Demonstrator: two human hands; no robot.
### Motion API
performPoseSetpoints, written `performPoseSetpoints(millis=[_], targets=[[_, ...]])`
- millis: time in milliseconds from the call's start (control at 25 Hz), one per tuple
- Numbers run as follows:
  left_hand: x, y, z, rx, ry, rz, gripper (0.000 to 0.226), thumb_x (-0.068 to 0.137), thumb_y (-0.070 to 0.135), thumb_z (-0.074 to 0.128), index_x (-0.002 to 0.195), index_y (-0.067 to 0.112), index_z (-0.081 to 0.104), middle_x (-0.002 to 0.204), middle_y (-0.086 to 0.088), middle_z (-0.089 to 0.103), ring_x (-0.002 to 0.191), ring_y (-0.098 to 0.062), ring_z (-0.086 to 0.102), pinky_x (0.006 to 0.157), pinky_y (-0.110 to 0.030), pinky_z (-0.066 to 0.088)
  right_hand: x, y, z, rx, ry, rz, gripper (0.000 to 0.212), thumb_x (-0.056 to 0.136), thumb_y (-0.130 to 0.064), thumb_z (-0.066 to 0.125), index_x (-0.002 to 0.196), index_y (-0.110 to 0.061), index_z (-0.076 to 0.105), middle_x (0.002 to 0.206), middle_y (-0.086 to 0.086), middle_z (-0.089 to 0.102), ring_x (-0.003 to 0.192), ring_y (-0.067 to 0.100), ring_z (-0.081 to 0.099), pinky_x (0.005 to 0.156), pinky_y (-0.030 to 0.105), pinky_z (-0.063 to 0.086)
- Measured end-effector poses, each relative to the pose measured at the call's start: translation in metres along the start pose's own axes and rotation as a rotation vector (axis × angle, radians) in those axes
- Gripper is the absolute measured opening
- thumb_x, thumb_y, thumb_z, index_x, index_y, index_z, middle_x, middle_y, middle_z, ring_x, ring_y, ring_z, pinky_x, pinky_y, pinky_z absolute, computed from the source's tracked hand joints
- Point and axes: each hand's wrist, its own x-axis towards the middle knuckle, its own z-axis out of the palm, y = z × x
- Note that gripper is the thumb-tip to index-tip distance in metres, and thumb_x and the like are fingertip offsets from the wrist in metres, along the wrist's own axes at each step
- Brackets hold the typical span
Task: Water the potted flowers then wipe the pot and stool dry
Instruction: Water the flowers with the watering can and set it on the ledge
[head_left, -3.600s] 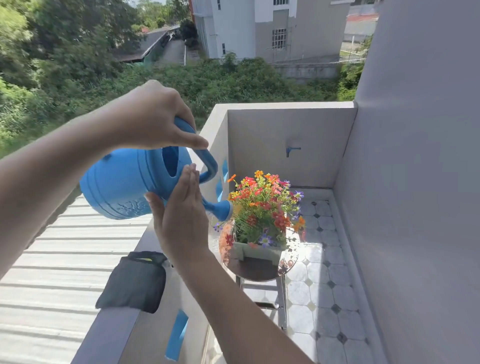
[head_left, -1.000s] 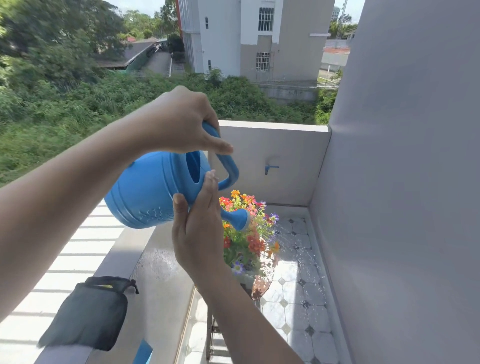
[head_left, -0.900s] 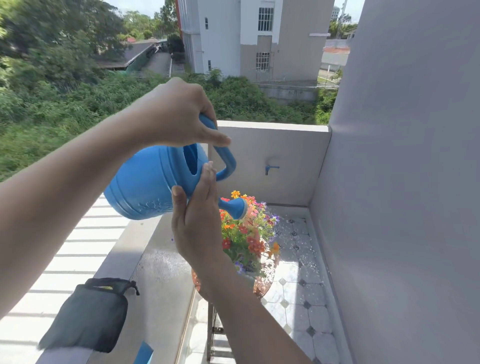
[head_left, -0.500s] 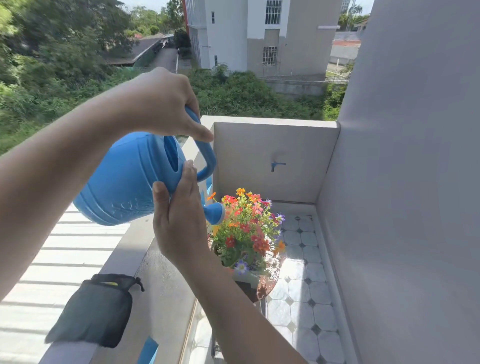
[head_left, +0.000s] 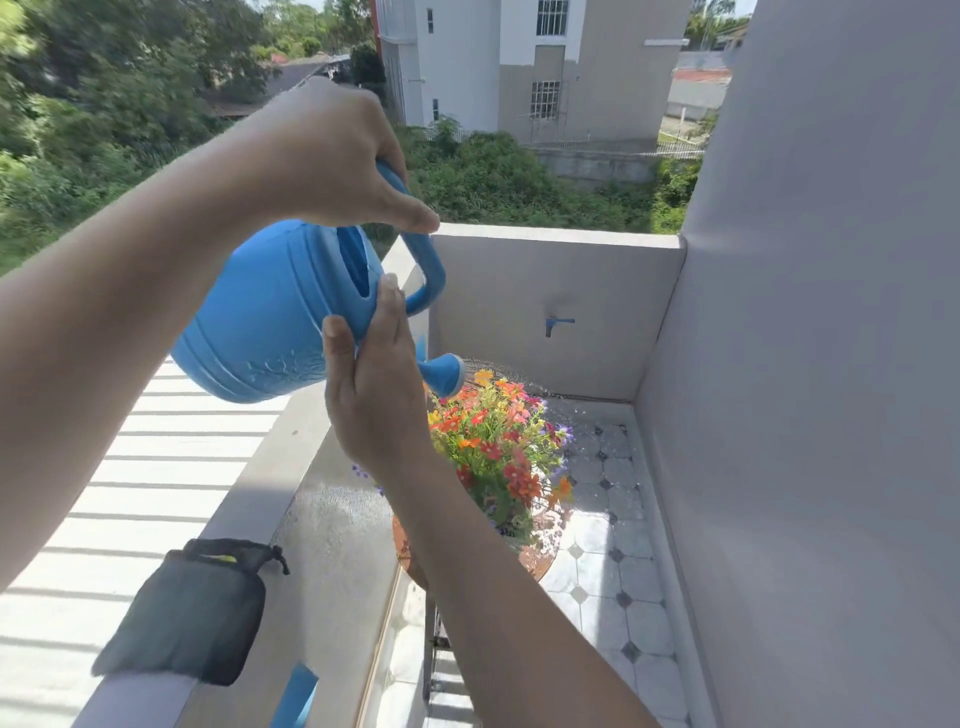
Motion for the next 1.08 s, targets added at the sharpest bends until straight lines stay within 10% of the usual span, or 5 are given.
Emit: performPoseSetpoints(millis=[1080], targets=[[-0.017,-0.022,-0.009,0.111,-0.100,-0.139,0.039,0.066,0.059,0.070,0.073,0.021,0.066,0.059,-0.006,0.056,0.053,-0.018,0.046,0.047,-0.024,0.033,-0.036,-0.030,0.013,0.103,-0.164,0.107,0.063,0.097,-0.040,0.029,0.146,-0.005,0.010,0.156,0.012,0.017,0.144,0.021,0.013,0.119,0.042,0.018]])
